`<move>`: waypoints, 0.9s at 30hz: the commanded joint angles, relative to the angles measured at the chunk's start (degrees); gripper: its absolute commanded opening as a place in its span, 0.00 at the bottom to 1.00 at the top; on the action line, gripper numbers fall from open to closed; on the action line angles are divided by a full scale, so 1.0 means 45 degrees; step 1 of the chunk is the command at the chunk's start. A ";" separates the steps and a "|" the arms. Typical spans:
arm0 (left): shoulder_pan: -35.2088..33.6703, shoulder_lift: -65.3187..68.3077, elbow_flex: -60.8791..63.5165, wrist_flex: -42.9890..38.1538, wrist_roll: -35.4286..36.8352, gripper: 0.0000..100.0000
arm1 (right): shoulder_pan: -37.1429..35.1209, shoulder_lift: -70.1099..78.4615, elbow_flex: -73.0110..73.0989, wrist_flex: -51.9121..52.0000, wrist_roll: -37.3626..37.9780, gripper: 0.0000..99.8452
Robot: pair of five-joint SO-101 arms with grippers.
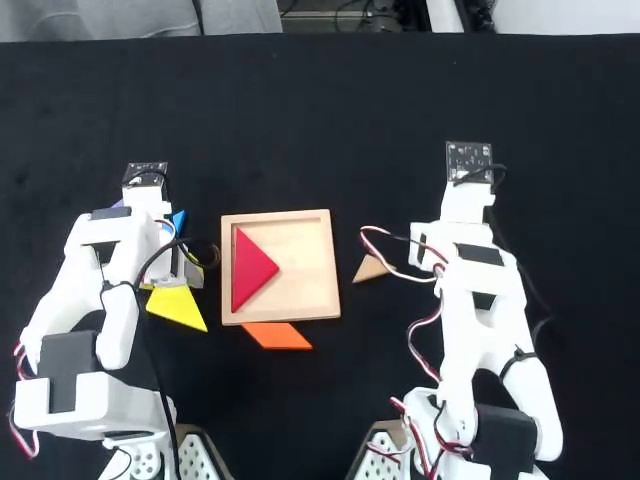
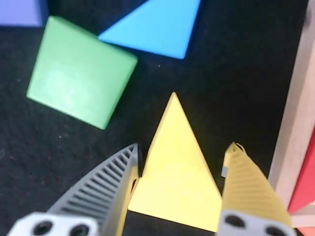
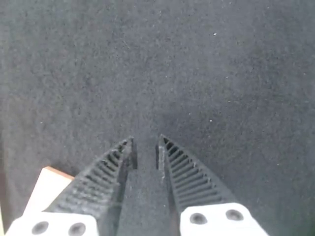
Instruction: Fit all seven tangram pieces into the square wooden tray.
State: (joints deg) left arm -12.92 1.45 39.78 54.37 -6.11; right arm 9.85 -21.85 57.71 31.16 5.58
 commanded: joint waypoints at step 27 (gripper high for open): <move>-0.0772 -0.3360 0.2940 -0.0527 0.4767 0.41 | -0.0215 -0.0576 -0.0049 -0.0176 0.0098 0.08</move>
State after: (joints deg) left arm -16.44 -16.92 56.31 52.88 13.14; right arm 9.85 -21.85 57.71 31.16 5.58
